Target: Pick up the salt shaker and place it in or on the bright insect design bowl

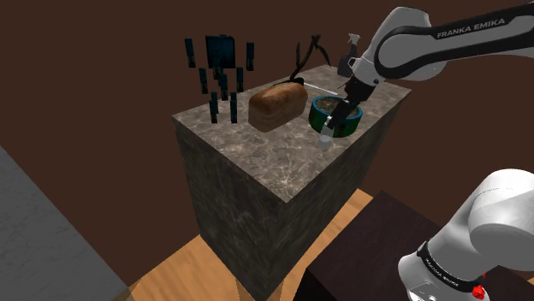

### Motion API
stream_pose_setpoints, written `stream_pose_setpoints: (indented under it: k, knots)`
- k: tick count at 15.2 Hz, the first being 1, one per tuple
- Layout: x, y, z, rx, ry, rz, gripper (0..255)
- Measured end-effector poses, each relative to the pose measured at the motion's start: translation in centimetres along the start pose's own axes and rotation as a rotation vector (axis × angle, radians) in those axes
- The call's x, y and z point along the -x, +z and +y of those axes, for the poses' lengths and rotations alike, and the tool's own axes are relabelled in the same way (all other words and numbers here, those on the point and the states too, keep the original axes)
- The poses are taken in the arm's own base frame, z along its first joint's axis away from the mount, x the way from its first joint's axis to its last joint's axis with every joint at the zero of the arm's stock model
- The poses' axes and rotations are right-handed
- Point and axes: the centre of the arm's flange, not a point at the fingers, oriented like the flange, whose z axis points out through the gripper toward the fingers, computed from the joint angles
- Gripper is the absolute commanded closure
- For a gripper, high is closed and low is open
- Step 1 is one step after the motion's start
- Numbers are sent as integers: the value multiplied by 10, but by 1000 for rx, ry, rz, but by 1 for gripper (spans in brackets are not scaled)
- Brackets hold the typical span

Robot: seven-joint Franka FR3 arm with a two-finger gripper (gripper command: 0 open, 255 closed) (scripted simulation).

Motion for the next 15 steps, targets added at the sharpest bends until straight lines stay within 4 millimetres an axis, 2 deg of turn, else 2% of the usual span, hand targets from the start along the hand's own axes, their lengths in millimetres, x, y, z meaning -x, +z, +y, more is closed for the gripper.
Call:
stream_pose_setpoints:
  k: [4, 10, 11, 15]
  knots:
    - [0, 20, 0, 0, -2, 2, 0]
    - [0, 24, 0, 0, -2, 2, 0]
    - [0, 24, 0, 0, -2, 2, 255]
    - [0, 24, 1, 1, 0, 2, 255]
